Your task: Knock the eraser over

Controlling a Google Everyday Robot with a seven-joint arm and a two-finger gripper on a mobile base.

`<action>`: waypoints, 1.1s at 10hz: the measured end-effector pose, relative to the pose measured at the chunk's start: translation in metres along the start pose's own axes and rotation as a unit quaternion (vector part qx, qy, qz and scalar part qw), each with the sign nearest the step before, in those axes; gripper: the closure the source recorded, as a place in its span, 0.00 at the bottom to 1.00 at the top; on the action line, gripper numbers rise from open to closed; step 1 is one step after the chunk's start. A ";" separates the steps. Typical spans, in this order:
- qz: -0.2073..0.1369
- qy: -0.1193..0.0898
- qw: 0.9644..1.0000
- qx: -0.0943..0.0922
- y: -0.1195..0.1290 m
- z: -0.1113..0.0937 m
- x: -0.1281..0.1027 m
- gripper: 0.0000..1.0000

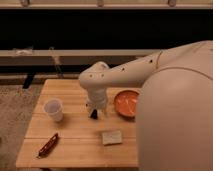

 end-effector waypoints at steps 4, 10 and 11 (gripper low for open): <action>-0.004 -0.037 0.999 -0.017 0.015 -0.044 -0.052 0.35; 0.008 -0.081 0.996 -0.036 0.011 -0.015 -0.128 0.35; 0.010 -0.079 0.996 -0.029 0.011 -0.001 -0.131 0.35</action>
